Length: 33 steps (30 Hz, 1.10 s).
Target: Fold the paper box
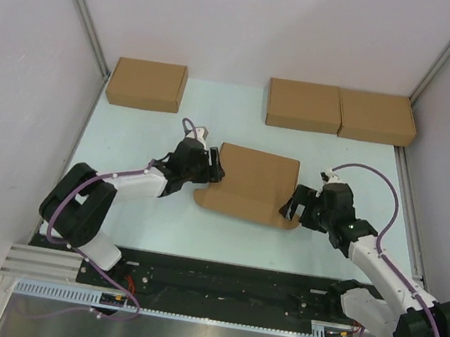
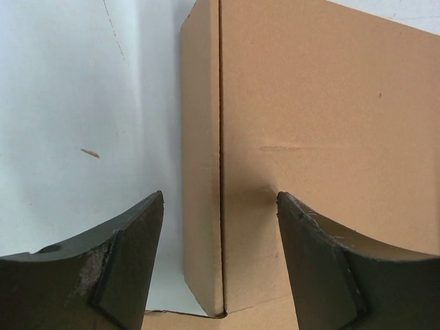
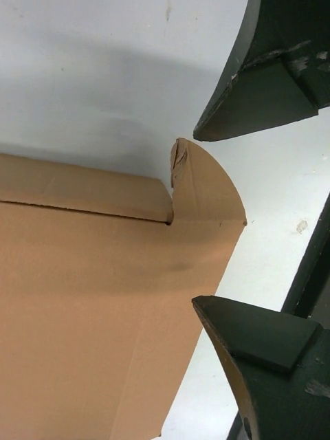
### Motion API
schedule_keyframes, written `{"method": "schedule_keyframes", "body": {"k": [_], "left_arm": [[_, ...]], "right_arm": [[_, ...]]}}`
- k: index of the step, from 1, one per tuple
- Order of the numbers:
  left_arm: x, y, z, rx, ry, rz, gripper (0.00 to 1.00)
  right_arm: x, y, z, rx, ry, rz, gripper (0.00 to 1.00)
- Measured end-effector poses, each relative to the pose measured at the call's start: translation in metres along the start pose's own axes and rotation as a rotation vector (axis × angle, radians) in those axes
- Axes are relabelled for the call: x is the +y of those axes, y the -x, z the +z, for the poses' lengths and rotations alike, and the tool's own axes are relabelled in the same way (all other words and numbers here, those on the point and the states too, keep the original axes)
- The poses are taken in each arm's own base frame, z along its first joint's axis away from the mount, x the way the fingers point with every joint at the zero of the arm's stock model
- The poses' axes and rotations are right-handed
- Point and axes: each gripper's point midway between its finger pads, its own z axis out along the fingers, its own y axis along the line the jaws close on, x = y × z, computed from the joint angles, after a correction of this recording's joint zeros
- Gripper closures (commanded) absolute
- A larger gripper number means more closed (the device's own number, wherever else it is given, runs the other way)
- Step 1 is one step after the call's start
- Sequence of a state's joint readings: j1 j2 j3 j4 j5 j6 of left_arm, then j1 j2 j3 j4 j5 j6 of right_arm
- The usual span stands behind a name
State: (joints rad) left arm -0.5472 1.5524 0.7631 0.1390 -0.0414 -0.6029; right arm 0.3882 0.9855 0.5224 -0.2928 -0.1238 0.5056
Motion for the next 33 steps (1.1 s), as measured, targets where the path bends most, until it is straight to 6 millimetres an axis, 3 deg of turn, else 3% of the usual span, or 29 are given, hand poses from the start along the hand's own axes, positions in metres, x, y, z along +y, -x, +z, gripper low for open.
{"method": "schedule_keyframes", "body": {"k": [18, 33], "left_arm": [[0.001, -0.003, 0.002, -0.002, -0.005, -0.01, 0.28], [0.0, -0.004, 0.004, -0.009, -0.017, -0.024, 0.28]], "right_arm": [[0.009, -0.006, 0.017, -0.006, 0.16, 0.101, 0.01], [0.024, -0.012, 0.013, 0.027, 0.239, 0.14, 0.0]]}}
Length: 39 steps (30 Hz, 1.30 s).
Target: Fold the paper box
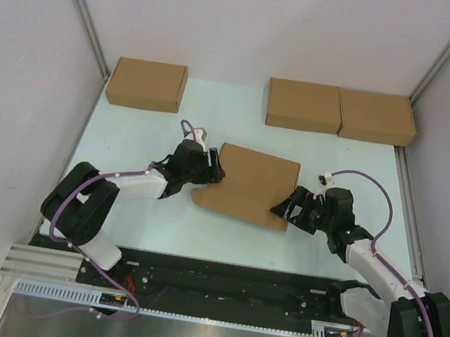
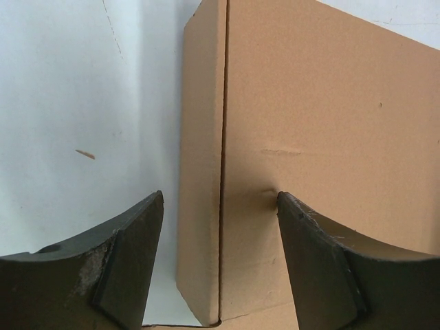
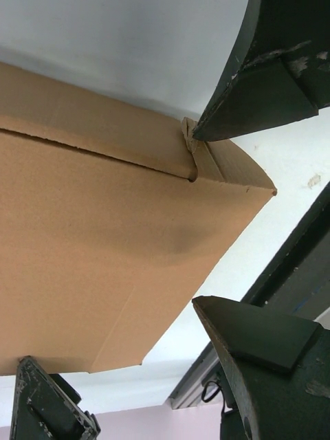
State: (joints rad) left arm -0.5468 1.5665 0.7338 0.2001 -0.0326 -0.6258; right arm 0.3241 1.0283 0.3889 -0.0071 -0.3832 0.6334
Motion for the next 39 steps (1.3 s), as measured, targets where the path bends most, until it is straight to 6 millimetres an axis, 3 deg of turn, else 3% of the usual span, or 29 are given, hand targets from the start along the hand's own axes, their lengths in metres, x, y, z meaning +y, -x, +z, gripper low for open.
{"method": "schedule_keyframes", "body": {"k": [39], "left_arm": [[0.001, -0.002, 0.001, -0.008, -0.006, -0.023, 0.28]], "right_arm": [[0.028, -0.037, -0.015, 0.166, 0.078, 0.073, 0.0]]}}
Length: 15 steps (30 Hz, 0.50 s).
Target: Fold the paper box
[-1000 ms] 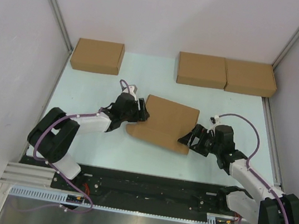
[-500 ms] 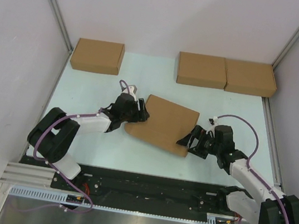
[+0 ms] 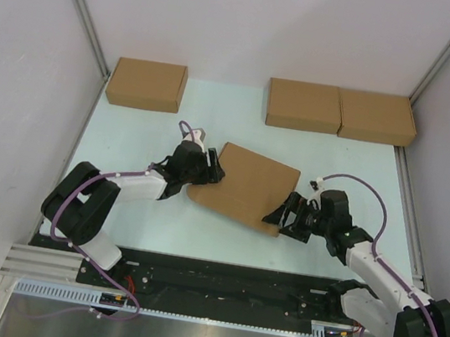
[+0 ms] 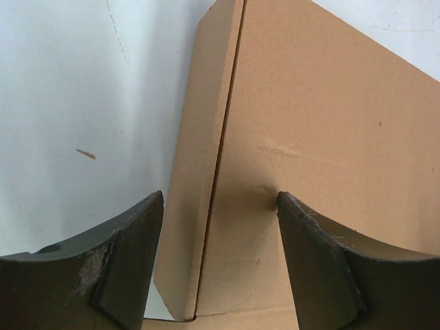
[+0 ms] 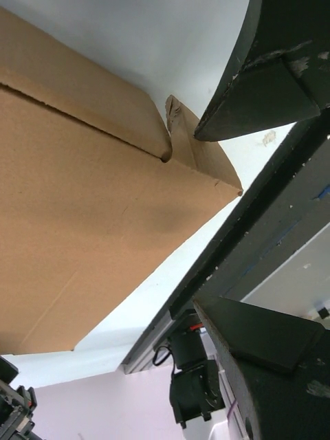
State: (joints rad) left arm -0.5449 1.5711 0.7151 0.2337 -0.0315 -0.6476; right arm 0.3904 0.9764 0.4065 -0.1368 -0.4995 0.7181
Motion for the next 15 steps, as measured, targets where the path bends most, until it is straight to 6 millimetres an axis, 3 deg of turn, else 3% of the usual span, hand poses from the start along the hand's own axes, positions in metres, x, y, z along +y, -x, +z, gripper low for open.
{"method": "schedule_keyframes", "body": {"k": [15], "left_arm": [[0.0, 0.0, 0.0, -0.005, -0.004, -0.001, 0.28]], "right_arm": [[0.018, -0.007, 0.005, 0.053, 0.07, 0.082, 0.0]]}}
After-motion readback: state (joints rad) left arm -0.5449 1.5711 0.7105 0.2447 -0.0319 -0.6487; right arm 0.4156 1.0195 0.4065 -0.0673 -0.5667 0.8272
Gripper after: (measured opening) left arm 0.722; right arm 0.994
